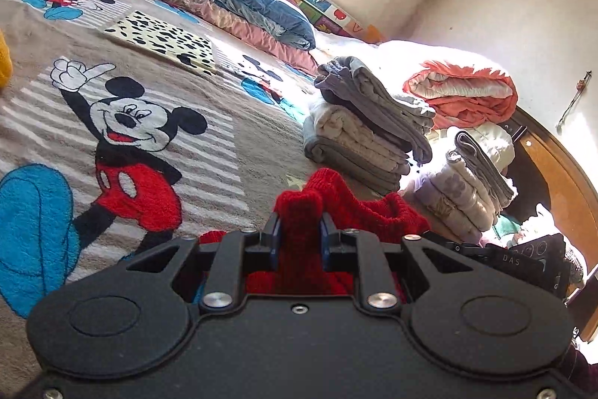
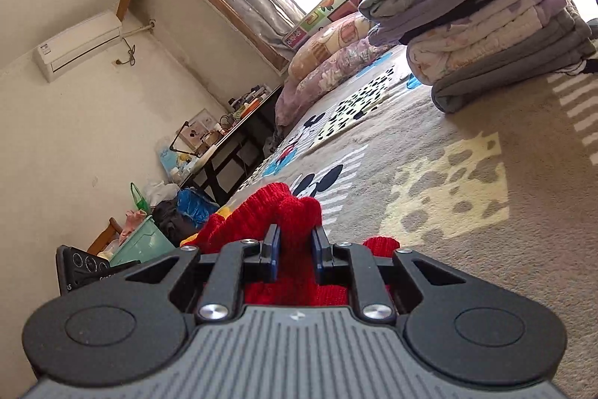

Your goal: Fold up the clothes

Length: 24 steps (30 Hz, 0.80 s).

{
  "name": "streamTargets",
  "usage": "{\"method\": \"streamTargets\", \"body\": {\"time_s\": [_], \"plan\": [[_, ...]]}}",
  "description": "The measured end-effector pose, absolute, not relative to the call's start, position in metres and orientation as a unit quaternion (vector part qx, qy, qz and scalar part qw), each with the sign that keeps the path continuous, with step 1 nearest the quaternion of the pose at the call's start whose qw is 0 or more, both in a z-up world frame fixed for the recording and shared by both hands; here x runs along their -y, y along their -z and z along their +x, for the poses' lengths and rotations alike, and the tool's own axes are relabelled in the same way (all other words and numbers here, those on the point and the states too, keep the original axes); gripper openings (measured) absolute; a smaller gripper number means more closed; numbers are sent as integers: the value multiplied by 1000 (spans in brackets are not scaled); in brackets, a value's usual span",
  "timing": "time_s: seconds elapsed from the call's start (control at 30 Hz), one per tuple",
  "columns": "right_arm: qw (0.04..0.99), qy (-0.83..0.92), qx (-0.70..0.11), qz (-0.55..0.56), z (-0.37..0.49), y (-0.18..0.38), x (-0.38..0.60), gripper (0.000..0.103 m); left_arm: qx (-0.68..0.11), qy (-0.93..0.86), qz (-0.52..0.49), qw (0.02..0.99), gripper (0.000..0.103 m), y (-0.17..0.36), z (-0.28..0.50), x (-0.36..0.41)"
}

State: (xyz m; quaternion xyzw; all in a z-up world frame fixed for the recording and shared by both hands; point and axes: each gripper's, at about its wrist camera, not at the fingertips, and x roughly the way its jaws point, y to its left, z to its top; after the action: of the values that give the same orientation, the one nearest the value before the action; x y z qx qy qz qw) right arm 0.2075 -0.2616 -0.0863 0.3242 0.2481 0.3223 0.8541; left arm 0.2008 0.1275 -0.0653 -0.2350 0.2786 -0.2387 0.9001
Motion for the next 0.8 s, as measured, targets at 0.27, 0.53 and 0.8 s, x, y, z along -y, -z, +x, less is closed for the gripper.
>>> {"method": "streamTargets", "body": {"time_s": [0.27,0.53,0.8], "plan": [[819,-317,-299,374,242,124,263,18,-303,217,-277,886,17,88,217,-138],[807,-298,-316,400,249,141,261,18,-303,209,-264,892,19,98,223,-129],[831,-284,-294,377,235,126,259,23,-251,172,-223,926,32,70,195,-131]]}}
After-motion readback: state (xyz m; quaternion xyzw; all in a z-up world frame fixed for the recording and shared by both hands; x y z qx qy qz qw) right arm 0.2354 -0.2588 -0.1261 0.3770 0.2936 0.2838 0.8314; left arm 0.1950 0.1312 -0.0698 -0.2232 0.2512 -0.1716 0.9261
